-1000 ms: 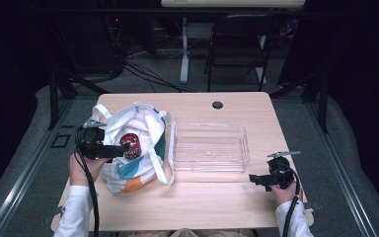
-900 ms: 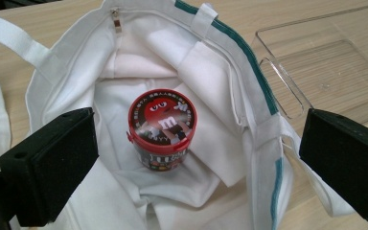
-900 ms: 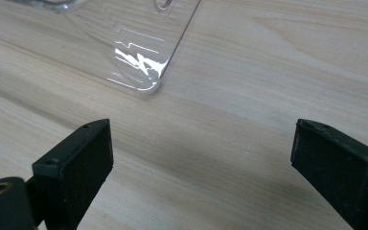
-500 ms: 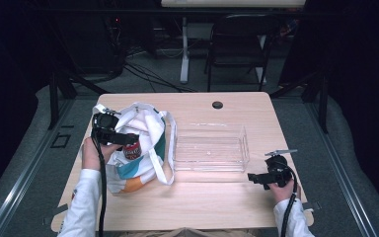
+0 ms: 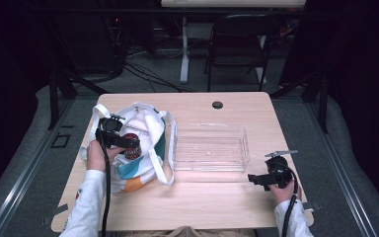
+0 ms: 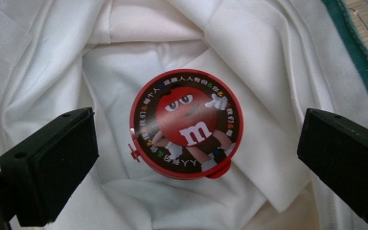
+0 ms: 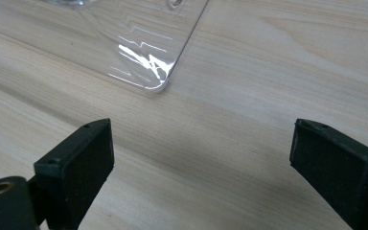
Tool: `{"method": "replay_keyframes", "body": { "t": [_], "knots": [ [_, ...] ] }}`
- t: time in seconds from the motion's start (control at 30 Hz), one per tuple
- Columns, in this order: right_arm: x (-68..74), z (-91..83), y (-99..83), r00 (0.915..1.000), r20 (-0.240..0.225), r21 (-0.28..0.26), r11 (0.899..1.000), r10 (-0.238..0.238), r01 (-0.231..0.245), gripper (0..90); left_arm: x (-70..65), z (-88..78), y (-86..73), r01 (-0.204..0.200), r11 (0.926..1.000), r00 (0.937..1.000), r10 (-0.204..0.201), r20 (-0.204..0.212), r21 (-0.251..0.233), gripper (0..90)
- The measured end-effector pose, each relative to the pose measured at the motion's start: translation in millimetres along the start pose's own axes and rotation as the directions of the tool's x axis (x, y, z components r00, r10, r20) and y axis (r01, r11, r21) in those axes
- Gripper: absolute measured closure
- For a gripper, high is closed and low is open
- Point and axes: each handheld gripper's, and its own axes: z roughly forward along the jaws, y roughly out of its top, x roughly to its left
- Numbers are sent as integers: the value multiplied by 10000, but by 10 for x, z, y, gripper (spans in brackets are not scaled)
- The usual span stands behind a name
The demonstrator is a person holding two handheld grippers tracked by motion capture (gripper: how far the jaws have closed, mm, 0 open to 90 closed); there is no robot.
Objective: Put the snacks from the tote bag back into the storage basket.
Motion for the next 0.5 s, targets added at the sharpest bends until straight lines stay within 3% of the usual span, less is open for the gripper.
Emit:
{"method": "replay_keyframes", "body": {
  "t": [0.27,0.5],
  "knots": [
    [19,69,43,9999,-2,139,9998,-131,131,79,130,122,-8,190,9995,9998,-189,-34,268,2],
    [9,72,25,10000,49,205,9998,-55,54,79,72,181,51,-57,9989,9999,53,105,466,0]
  ]
}}
